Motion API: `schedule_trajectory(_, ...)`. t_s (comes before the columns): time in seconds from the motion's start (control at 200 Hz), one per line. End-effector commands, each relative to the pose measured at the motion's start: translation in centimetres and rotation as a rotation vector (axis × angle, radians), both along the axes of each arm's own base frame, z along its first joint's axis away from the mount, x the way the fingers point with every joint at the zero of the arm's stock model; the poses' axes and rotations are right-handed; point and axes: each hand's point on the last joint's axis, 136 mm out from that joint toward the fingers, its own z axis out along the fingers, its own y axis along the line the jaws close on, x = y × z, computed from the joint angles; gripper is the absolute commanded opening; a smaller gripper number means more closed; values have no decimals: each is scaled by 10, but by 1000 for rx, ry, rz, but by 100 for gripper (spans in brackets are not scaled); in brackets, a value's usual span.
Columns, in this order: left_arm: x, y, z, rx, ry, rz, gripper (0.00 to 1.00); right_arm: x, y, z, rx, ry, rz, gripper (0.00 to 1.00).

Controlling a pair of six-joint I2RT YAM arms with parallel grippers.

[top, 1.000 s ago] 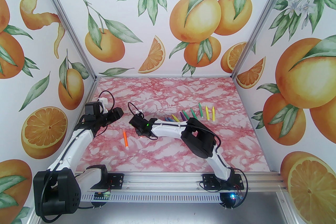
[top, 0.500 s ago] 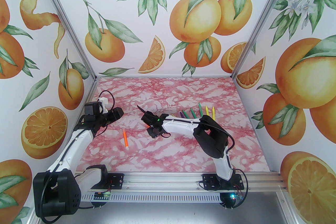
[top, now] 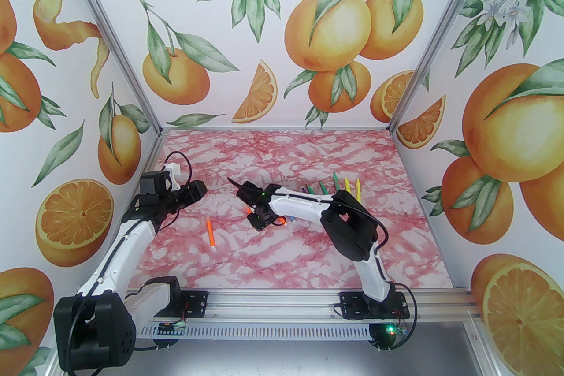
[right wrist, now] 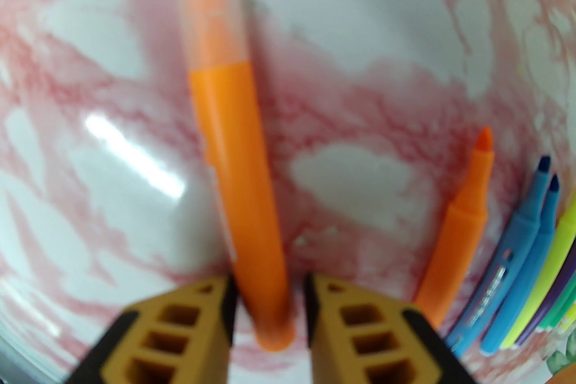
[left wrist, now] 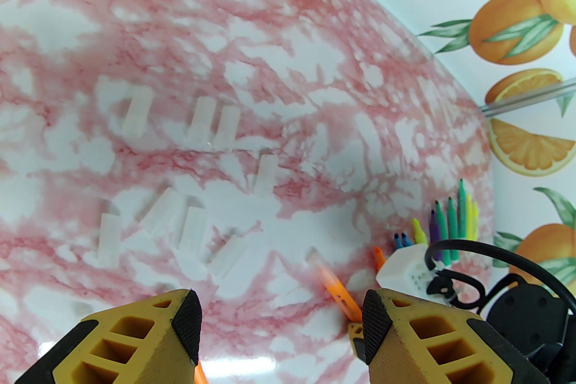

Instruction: Open the pen caps

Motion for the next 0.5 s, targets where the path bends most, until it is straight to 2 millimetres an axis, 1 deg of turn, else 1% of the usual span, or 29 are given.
schedule_trajectory(0.0, -2, 1, 8, 6, -24, -9, 63, -18, -15, -34, -100, 116, 41, 33)
schedule_trajectory(0.245, -4, 0, 12, 2, -38, -12, 63, -20, -15, -48, -132, 180, 53, 31)
schedule_trajectory(0.385, -5, 0, 10, 0, -33, -9, 63, -20, -16, -56, -128, 201, 46, 21)
schedule_trajectory(0.45, -6, 0, 9, 0, -30, -9, 63, -20, -14, -56, -104, 199, 38, 16)
schedule_trajectory(0.495, -7, 0, 8, -1, -26, -7, 63, -19, -13, -54, -80, 199, 28, 15)
